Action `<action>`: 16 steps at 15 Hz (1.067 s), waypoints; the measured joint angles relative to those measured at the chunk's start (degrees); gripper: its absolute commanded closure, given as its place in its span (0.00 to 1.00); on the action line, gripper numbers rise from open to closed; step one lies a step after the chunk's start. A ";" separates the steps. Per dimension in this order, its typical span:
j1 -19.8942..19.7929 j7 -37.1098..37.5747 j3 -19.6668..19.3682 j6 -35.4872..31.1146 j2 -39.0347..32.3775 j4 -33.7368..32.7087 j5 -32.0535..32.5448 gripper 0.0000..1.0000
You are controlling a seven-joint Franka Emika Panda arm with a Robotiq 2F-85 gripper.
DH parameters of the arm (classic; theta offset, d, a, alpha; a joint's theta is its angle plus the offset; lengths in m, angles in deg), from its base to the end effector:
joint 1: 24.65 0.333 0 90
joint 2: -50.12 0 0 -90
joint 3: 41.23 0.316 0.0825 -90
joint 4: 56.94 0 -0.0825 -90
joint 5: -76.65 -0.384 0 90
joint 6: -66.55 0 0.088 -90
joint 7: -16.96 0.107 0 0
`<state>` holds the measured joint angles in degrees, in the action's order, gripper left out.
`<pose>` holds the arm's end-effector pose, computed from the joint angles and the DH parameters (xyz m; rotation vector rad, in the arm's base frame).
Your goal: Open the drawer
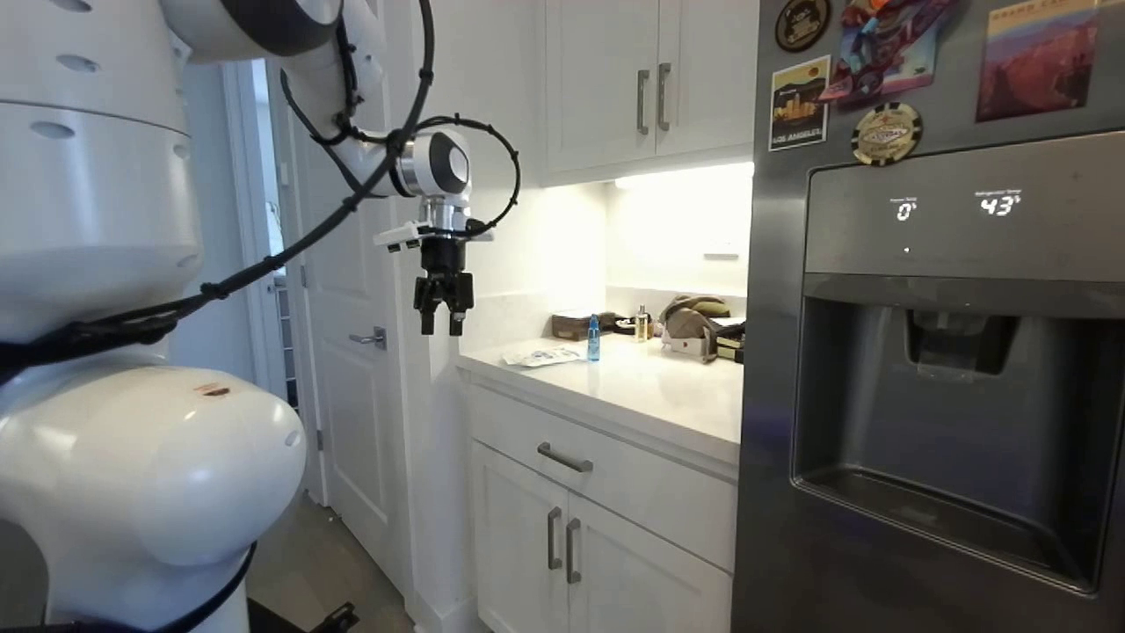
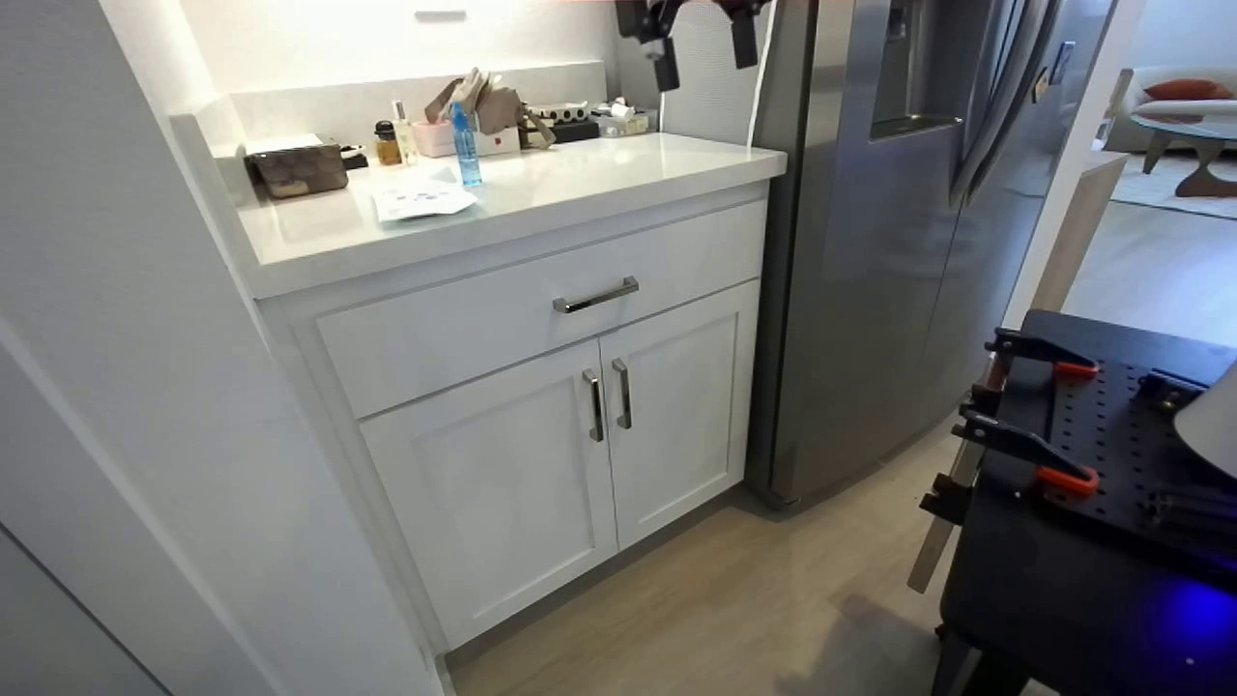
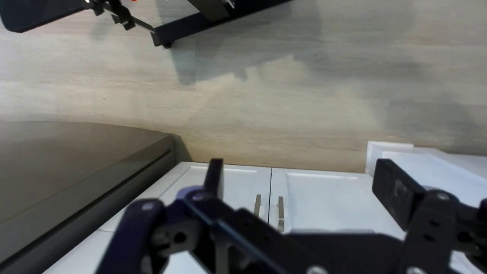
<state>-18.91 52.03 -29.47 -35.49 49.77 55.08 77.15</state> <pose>0.5137 0.1610 0.4577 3.0108 -0.4611 -0.2419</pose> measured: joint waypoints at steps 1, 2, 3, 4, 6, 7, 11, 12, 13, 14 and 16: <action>0.04 2.63 -0.42 -2.74 -1.56 0.16 0.00 0.00; 0.09 5.23 -0.96 -5.38 -3.05 0.35 0.00 0.00; 0.10 7.62 -1.53 -7.60 -4.31 0.50 0.00 0.00; 0.12 10.12 -2.24 -9.60 -5.51 0.58 -0.02 0.00; 0.15 14.64 -3.62 -12.52 -7.20 0.70 -0.33 0.00; 0.15 16.79 -4.26 -13.72 -7.70 0.83 -0.77 0.00; 0.16 26.02 -6.08 -18.21 -8.07 2.33 -2.80 0.00; 0.18 28.64 -6.35 -19.51 -8.08 2.90 -3.12 0.00; 0.19 31.30 -6.56 -20.91 -8.09 3.57 -3.22 0.00; 0.22 34.21 -6.72 -22.67 -8.10 4.36 -3.23 0.00; 0.44 39.97 -6.95 -26.97 -8.15 6.15 -3.21 0.00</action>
<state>-18.47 92.00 -36.42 -62.46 41.62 61.23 73.94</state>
